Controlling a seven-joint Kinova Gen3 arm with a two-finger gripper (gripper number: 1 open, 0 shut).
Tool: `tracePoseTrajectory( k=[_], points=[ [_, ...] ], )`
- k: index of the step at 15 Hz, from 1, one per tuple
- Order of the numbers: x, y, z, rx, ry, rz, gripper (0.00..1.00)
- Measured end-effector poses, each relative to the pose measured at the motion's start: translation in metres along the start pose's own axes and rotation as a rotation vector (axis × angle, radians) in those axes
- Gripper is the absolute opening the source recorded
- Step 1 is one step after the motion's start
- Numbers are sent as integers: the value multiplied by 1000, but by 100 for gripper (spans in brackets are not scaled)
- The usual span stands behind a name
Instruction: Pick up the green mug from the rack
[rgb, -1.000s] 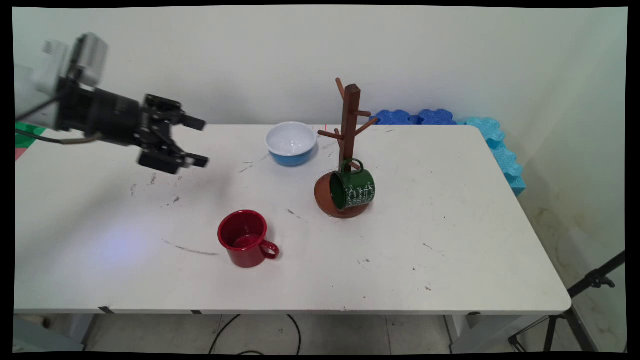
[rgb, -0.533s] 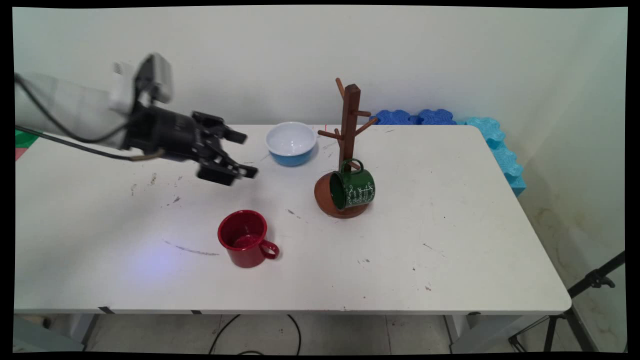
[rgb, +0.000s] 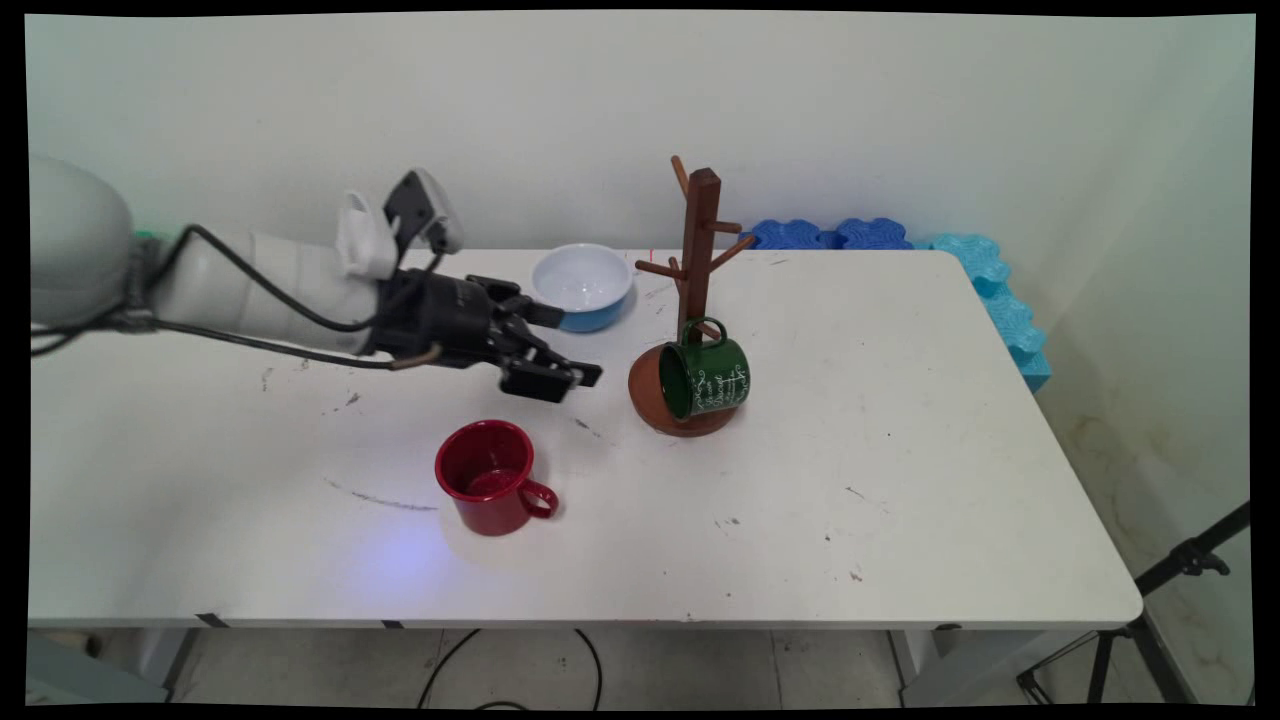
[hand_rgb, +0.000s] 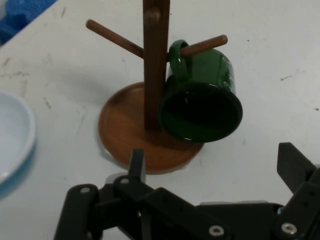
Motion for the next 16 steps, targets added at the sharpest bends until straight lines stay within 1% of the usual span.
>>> tracePoseTrajectory(
  k=[5,8,11,16],
  points=[
    [-11,12,33,19,7,-152,100],
    [-16,19,51,21,14,-244,100],
    [-17,24,68,11,23,-308,100],
    [-18,30,93,-9,40,-372,100]
  ],
)
